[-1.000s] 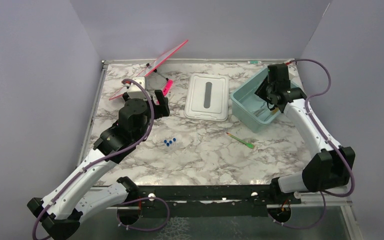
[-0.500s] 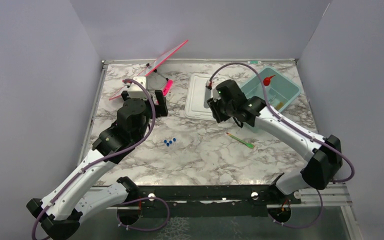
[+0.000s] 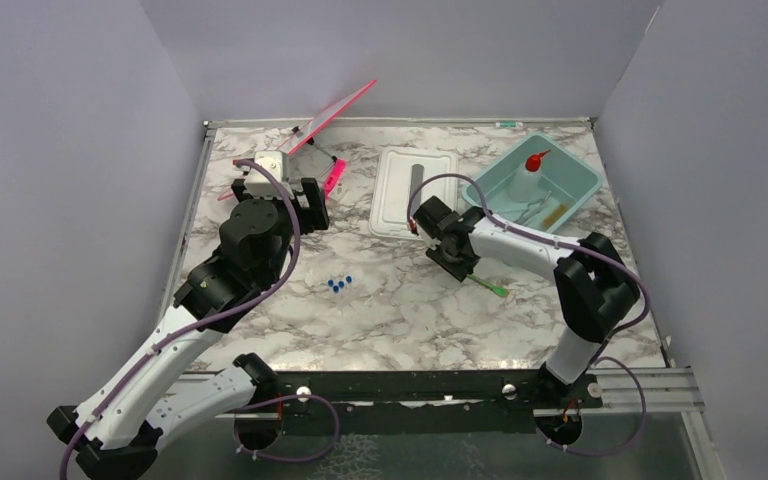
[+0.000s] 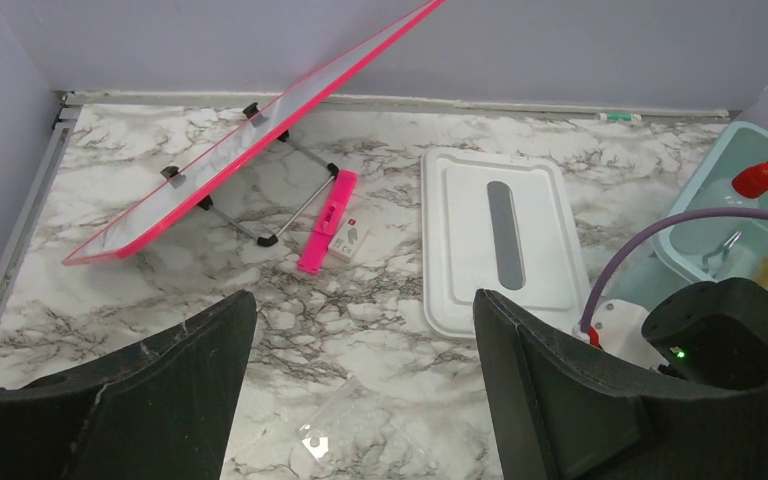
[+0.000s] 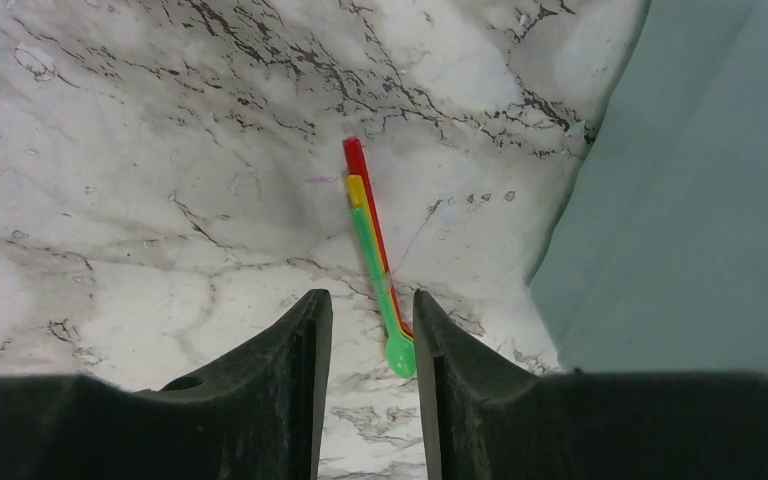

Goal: Organize the chemistry lab equipment

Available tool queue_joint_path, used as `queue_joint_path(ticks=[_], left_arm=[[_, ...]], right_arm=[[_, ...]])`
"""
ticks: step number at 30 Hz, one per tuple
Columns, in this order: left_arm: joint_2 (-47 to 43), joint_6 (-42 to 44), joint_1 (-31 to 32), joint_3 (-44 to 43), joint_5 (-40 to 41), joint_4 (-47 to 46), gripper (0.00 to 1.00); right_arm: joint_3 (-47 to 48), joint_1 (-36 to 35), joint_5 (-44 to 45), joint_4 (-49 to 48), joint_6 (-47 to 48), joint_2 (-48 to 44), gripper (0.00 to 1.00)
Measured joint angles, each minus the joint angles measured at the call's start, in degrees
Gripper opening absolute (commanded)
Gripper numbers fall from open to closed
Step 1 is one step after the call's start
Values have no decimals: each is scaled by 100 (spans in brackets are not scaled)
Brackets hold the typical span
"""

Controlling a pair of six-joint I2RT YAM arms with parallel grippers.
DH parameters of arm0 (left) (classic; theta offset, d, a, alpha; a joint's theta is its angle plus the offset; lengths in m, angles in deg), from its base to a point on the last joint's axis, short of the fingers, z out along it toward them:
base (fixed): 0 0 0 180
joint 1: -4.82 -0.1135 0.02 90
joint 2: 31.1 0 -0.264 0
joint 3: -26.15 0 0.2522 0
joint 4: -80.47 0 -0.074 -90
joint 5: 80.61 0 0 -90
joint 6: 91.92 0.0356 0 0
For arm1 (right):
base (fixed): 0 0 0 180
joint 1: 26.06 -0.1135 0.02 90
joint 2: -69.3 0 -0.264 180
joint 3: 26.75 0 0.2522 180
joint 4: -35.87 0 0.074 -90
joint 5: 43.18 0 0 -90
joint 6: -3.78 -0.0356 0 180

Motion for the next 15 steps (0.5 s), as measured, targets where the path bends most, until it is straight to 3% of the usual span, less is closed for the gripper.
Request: queue_joint_path(ticks=[15], left_arm=[[87, 107, 0, -2, -9, -2, 83]], right_arm=[[-9, 256, 221, -79, 197, 678, 32]])
